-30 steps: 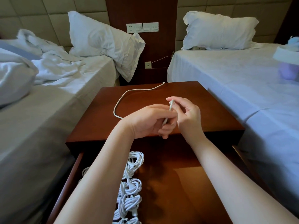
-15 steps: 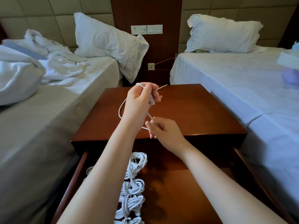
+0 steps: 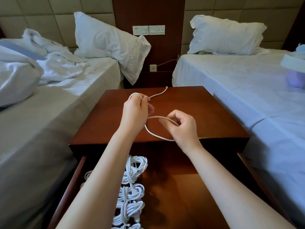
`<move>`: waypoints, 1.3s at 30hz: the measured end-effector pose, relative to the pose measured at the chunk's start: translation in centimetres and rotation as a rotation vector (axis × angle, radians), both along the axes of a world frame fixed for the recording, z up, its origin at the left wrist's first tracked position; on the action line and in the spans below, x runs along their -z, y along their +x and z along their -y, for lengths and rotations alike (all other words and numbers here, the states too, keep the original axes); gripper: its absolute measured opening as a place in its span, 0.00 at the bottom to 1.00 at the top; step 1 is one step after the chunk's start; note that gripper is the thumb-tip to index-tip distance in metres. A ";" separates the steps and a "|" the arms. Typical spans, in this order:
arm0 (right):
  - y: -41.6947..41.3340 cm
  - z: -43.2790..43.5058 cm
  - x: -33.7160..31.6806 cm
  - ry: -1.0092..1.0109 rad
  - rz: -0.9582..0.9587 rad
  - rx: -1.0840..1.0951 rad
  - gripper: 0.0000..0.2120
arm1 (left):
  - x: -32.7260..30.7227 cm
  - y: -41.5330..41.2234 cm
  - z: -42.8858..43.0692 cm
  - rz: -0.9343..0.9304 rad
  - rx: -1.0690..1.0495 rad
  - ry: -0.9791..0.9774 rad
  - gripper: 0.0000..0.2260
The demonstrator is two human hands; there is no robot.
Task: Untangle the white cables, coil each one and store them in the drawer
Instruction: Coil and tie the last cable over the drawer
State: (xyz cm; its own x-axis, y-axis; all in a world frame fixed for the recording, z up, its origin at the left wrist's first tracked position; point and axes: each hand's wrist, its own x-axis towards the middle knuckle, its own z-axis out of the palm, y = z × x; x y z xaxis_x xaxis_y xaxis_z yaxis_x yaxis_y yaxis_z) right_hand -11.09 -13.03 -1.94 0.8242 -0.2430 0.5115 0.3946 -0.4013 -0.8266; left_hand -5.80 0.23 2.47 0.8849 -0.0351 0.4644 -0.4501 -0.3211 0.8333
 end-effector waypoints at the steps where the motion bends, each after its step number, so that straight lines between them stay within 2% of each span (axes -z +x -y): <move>1: 0.1 0.0 0.1 -0.008 -0.006 -0.001 0.12 | 0.0 -0.1 0.0 -0.004 0.002 0.054 0.13; 6: 0.3 0.3 0.5 -0.116 -0.079 0.066 0.19 | 0.4 0.3 -0.5 -0.001 -0.052 0.297 0.11; 10: 0.0 0.6 -0.3 0.104 -0.116 -0.067 0.11 | 1.1 0.6 -0.8 0.047 -0.109 0.399 0.11; 14: -0.2 0.8 -1.1 0.232 -0.126 -0.136 0.04 | 1.5 0.8 -1.2 -0.034 -0.055 0.396 0.15; 19: -0.4 1.7 -2.1 0.317 -0.066 -0.164 0.07 | 1.1 -0.3 -0.8 -0.236 0.243 0.189 0.17; 21: -0.4 1.8 -2.1 0.329 -0.042 -0.128 0.05 | 0.6 -0.8 -0.8 -0.365 0.455 0.191 0.19; 23: -0.4 1.7 -1.9 0.335 -0.029 -0.090 0.03 | 0.4 -1.0 -0.8 -0.473 0.622 0.225 0.17; 28: -0.4 1.5 -1.5 0.338 -0.009 -0.019 0.00 | -0.4 -1.6 -0.5 -0.642 0.869 0.191 0.15; 31: -0.3 1.5 -1.4 0.326 -0.026 -0.062 0.02 | -0.8 -1.8 -0.7 -0.675 1.014 0.205 0.11; 34: -0.2 1.4 -1.4 0.374 -0.066 -0.110 0.05 | -0.9 -2.0 -0.7 -0.625 1.063 0.211 0.10; 39: -0.4 1.5 -1.1 0.375 -0.145 -0.215 0.11 | -1.4 -2.6 0.1 -0.565 1.110 0.071 0.11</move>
